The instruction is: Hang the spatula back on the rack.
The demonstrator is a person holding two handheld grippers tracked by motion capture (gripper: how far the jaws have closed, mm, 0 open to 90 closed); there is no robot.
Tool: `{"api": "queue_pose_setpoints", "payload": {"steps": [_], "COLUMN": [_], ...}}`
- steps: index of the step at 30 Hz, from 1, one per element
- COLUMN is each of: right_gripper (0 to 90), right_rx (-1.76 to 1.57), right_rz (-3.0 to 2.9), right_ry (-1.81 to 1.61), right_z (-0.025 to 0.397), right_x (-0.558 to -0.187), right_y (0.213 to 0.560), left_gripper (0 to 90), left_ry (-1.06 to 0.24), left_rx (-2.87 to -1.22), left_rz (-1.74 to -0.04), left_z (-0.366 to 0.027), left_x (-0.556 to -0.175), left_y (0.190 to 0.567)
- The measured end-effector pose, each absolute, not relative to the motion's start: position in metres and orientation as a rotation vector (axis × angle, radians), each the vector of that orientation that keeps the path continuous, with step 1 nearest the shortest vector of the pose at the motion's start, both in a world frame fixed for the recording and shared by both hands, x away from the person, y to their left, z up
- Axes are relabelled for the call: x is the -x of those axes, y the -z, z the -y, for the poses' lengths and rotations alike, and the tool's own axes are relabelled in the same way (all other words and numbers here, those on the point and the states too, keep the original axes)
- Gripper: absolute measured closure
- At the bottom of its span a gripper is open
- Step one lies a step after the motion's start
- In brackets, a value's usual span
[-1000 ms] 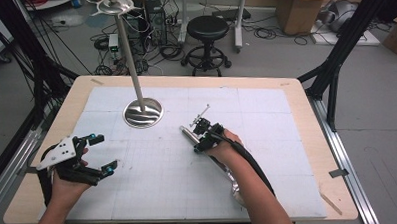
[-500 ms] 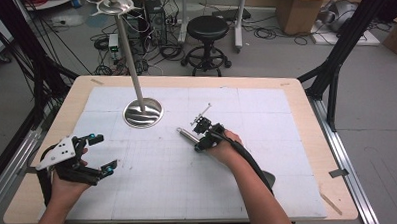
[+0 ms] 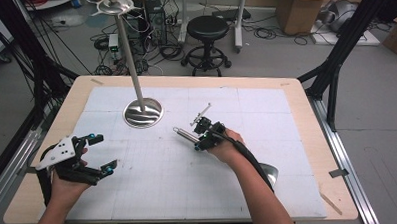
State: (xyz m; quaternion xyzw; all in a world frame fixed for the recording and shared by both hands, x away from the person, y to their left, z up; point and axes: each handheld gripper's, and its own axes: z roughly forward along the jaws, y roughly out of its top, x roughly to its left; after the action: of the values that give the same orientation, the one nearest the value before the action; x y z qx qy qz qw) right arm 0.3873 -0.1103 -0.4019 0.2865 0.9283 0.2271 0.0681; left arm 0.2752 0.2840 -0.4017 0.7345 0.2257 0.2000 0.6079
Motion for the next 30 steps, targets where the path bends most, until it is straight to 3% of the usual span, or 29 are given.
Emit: {"api": "queue_pose_setpoints", "payload": {"steps": [17,30], "right_gripper": [69.6,69.6], "right_rx": [-0.827,-0.742], "right_rz": [-2.560,-2.455], "right_ry": [-1.170,-1.347], "right_z": [0.166,0.176], "right_x": [-0.371,-0.361], "right_y": [0.318,0.277], "left_gripper": [1.7,1.7], "left_ry": [-0.461,-0.460], "left_rx": [-1.697,-1.698], "left_rz": [-0.518,-0.521], "left_z": [-0.283,-0.283], "left_x": [-0.274,-0.273], "left_y": [0.401,0.401]}}
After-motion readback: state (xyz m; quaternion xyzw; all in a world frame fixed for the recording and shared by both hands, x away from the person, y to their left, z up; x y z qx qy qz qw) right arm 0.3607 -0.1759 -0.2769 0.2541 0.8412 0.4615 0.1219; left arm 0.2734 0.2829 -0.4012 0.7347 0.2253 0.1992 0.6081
